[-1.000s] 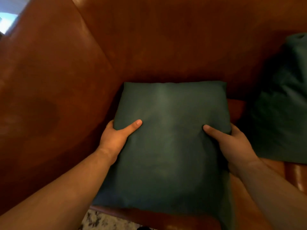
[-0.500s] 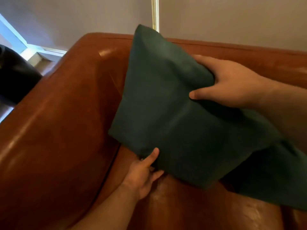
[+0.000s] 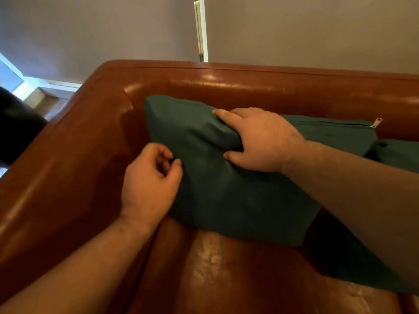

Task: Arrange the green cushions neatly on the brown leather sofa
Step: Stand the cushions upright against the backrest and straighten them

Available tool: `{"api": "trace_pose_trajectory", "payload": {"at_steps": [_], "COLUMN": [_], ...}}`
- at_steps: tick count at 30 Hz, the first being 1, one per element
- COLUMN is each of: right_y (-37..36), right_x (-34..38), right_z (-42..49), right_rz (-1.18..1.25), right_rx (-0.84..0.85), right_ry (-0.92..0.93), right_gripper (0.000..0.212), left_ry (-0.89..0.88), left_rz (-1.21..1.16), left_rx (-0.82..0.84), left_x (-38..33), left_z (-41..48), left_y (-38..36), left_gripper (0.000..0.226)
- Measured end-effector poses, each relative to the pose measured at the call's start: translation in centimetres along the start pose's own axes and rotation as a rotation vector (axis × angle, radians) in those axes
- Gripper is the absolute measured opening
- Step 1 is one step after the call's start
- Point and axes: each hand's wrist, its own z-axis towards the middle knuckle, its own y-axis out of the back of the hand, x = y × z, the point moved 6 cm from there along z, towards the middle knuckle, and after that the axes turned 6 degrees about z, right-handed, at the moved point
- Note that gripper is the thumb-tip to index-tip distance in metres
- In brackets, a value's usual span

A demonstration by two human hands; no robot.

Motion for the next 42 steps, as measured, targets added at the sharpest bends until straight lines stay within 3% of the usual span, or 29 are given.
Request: {"api": "trace_pose_trajectory", "payload": {"at_steps": [3,5,10,14,18,23,26,30,34,38,42], "right_y": [0.1,0.3,0.5,0.7,1.5,3.3,4.4,3.7,5.0,3.0,0.5], "right_x": [0.3,0.3,-4.0,-7.7,-10.4,-11.7,-12.0,-12.3,-10.0,-1.9,-0.1], "right_z": [-1.2,-1.9,-4.6,-7.2,-9.4,-9.1,-7.2,-5.4,-4.3,-1.7,0.1], "right_rz": [-0.008,-0.006,0.027,-0.033,-0.075,-0.093,-0.072,-0.107,-0.174,0.033,-0.079], "right_rx": [-0.090,-0.143,-0.172,-0.163,-0.258,-0.369,-0.397,-0.355,-0.401,-0.354,-0.302], "right_ry": [0.034,0.032,-0.192,-0.319,-0.380,-0.200,-0.138,-0.160,-0.253,-0.148,-0.086], "right_gripper": [0.096,0.088,0.068,0.065,0.057,0.041,0.039,0.037,0.028,0.047,0.053], "left_ry": [-0.602,-0.732,-0.465,-0.533,-0.588,-0.623,-0.556,-0.431,-0.338,-0.429,-0.523], "left_rz": [0.248,0.371,0.609,0.692,0.713,0.656,0.686,0.751,0.679,0.521,0.522], "left_rx": [-0.033,0.026,0.292,0.236,0.126,-0.041,-0.031,0.032,0.064,0.104,0.087], "left_x": [-5.9,-7.9,-6.3,-5.9,-5.9,-6.3,-5.3,-4.6,-4.4,-5.0,-5.0], "left_z": [3.3,5.1,8.9,9.3,9.0,8.8,9.2,10.3,11.1,9.0,8.9], "left_y": [0.7,-0.3,-2.7,-3.0,-3.0,-1.7,-1.9,-3.1,-3.6,-4.7,-5.0], "left_gripper": [0.016,0.028,0.059,0.064,0.056,0.043,0.042,0.047,0.037,0.049,0.050]}}
